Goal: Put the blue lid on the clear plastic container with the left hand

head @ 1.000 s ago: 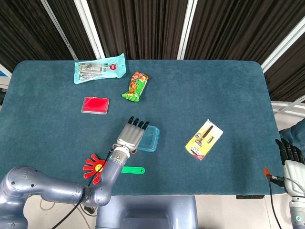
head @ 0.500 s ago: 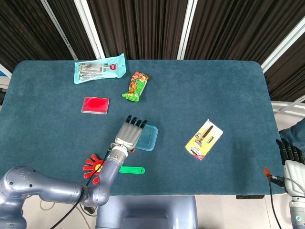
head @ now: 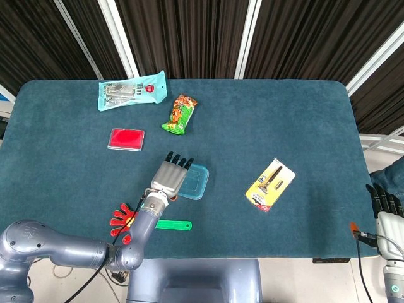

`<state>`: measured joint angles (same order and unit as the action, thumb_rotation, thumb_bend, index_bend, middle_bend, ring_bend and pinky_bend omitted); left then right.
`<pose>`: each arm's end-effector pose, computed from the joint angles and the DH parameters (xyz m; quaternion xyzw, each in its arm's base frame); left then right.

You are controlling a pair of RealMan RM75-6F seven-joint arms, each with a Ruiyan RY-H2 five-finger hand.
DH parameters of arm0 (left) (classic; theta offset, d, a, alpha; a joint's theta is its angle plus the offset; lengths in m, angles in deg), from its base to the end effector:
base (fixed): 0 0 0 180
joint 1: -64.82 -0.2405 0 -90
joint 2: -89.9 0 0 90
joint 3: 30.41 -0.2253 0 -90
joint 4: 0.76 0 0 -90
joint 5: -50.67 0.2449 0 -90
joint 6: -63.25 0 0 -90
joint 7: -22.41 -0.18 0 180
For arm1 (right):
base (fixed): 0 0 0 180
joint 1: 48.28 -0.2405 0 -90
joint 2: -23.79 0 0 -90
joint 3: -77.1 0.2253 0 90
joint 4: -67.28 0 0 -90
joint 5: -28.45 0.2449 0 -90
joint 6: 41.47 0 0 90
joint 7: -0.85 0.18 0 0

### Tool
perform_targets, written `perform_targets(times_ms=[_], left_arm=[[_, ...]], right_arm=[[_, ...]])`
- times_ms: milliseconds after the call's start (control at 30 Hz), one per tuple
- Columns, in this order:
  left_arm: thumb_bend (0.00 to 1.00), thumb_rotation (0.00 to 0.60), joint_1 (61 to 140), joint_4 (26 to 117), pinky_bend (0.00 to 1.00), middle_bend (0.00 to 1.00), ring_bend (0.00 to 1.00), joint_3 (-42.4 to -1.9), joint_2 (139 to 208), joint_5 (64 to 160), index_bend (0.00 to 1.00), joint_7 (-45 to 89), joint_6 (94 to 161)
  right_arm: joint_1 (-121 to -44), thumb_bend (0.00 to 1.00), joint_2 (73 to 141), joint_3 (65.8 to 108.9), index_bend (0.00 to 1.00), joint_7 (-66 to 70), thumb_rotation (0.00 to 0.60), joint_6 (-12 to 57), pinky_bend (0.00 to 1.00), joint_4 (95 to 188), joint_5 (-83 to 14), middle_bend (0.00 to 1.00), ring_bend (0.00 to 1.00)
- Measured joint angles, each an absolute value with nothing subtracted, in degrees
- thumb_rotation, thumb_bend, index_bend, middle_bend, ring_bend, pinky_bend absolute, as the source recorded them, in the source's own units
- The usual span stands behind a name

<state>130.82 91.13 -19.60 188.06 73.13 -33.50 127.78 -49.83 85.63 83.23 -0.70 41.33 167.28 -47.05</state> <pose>-0.0172 0.3395 -0.1178 -0.8001 -0.3291 -0.2327 0.4442 -0.3095 -0.2093 0.1243 0.5132 -0.4602 0.3660 0.6252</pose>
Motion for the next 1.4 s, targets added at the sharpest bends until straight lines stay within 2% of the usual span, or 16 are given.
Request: perform_targets(times_ms=[1000, 1400], left_arm=[[0.18, 0.6, 130.7, 93.0, 0.06, 0.08, 0.05, -21.2, 186.0, 75.6, 0.0, -33.9, 127.4], [0.18, 0.6, 127.2, 99.9, 0.06, 0.09, 0.05, -24.7, 181.5, 84.3, 0.0, -32.0, 131.8]], right_arm=[[-49.8, 0.34, 85.6, 83.2, 0.0, -1.0, 0.6, 41.3, 0.0, 167.5, -46.8, 0.01, 0.0], [-49.8, 0.34, 85.5, 83.3, 0.0, -1.6, 0.6, 41.2, 0.0, 167.8, -46.3, 0.01, 0.0]])
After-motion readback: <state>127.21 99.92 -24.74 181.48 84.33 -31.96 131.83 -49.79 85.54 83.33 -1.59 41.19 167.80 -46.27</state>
